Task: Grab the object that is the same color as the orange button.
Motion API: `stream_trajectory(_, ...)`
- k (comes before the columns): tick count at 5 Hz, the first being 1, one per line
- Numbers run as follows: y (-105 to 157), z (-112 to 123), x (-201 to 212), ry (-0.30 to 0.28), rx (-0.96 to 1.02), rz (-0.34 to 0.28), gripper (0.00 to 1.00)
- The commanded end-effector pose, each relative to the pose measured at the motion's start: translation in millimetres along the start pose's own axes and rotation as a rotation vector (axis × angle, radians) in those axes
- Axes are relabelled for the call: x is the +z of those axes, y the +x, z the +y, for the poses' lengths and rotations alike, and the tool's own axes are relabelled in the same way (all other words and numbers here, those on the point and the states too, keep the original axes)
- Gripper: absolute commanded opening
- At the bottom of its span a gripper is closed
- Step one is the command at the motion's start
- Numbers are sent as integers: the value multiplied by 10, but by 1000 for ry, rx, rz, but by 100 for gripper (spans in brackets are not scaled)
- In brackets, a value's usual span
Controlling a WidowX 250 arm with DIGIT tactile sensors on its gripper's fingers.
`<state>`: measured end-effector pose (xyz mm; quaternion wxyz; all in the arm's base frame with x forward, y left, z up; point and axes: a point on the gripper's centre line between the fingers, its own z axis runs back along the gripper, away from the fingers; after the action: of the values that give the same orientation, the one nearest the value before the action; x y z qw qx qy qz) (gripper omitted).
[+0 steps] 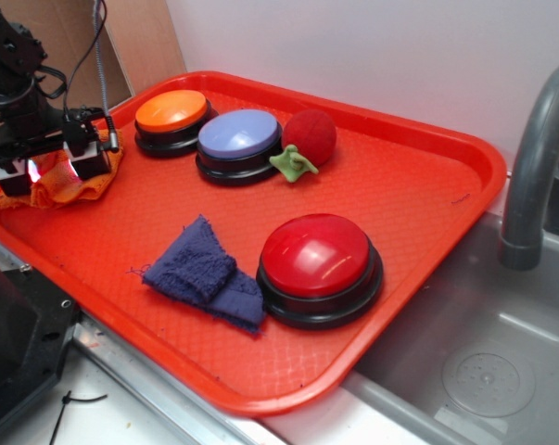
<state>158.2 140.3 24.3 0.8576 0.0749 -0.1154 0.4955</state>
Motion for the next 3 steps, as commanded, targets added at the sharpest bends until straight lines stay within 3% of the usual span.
stream_trajectory(1,84,46,106,-27,-1,-31,0)
stream_trajectory(3,140,24,283,-28,-151,45,0)
